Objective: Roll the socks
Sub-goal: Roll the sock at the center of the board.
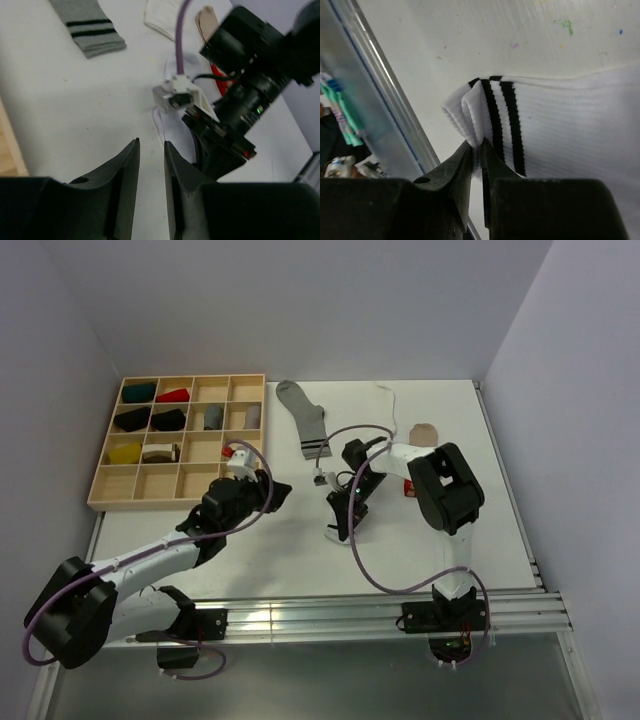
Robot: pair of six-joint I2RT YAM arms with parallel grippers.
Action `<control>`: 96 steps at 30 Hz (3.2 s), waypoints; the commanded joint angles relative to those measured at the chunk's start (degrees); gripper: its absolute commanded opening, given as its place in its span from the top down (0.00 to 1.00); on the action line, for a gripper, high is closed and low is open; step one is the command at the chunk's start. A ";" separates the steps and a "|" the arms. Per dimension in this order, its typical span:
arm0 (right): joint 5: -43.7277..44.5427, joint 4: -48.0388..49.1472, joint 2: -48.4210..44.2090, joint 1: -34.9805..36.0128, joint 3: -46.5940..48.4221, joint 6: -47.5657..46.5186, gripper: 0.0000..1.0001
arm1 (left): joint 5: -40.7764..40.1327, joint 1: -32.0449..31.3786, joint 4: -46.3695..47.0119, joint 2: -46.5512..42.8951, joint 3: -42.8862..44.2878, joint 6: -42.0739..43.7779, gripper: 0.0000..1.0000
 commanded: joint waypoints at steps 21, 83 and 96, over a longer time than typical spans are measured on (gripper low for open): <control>-12.20 -18.09 13.88 -6.39 9.70 -9.52 0.83 | 9.89 -15.36 17.08 27.97 6.74 15.06 0.51; 16.09 17.23 -26.97 -10.70 -8.64 4.29 0.53 | 20.87 -10.80 -12.78 40.71 19.65 -16.49 1.00; 23.31 35.34 -49.39 5.64 -33.62 -7.94 0.52 | 33.88 -7.81 -22.47 47.13 24.50 -24.84 1.00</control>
